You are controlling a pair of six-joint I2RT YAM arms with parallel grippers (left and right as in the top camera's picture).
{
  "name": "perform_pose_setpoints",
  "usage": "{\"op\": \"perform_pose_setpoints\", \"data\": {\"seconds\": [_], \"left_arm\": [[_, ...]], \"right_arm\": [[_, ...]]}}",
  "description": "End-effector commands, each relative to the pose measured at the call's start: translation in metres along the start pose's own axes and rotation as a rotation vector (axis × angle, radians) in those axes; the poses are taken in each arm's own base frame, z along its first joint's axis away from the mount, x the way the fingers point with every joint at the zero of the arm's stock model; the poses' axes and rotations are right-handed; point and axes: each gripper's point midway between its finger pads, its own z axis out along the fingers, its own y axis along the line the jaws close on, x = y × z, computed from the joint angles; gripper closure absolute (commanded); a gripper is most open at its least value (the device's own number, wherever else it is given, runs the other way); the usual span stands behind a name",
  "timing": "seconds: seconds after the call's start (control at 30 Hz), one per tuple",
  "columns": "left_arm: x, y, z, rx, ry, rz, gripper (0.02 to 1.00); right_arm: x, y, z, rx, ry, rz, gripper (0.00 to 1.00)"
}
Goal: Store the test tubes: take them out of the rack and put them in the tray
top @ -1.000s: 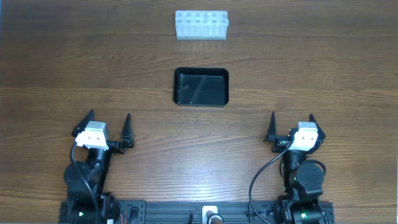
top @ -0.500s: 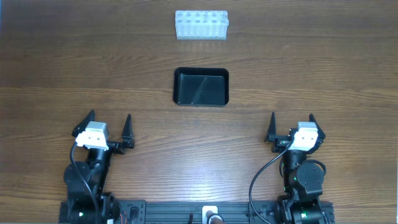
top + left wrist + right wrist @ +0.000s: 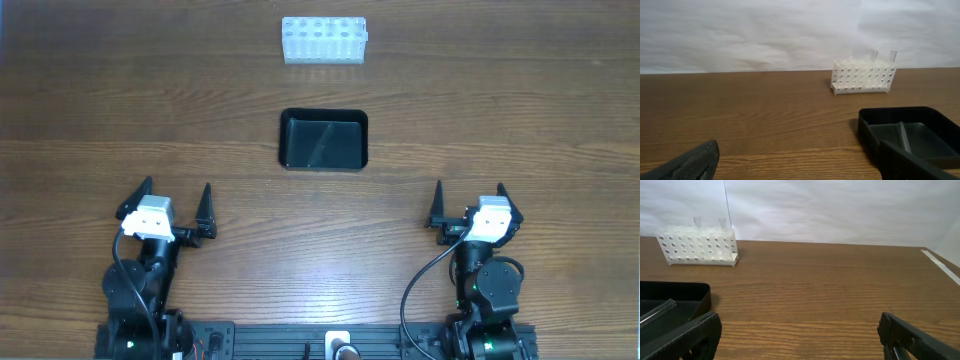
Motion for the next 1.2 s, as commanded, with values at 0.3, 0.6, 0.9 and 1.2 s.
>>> {"op": "perform_pose_setpoints", "data": {"seconds": [0.3, 0.6, 0.9, 1.2], "left_arm": [[0.0, -0.004, 0.0, 0.021, -0.006, 0.012, 0.018], [0.0, -0.004, 0.0, 0.021, -0.006, 0.012, 0.018], [0.0, -0.004, 0.0, 0.021, -0.006, 0.012, 0.018], [0.0, -0.004, 0.0, 0.021, -0.005, 0.012, 0.018]], "right_arm": [[0.003, 0.002, 0.0, -0.007, 0.006, 0.008, 0.009], [0.003, 0.002, 0.0, -0.008, 0.006, 0.008, 0.007], [0.004, 0.001, 0.001, 0.0, 0.01, 0.008, 0.009], [-0.026, 0.012, 0.017, -0.055, -0.084, 0.046, 0.009]]}}
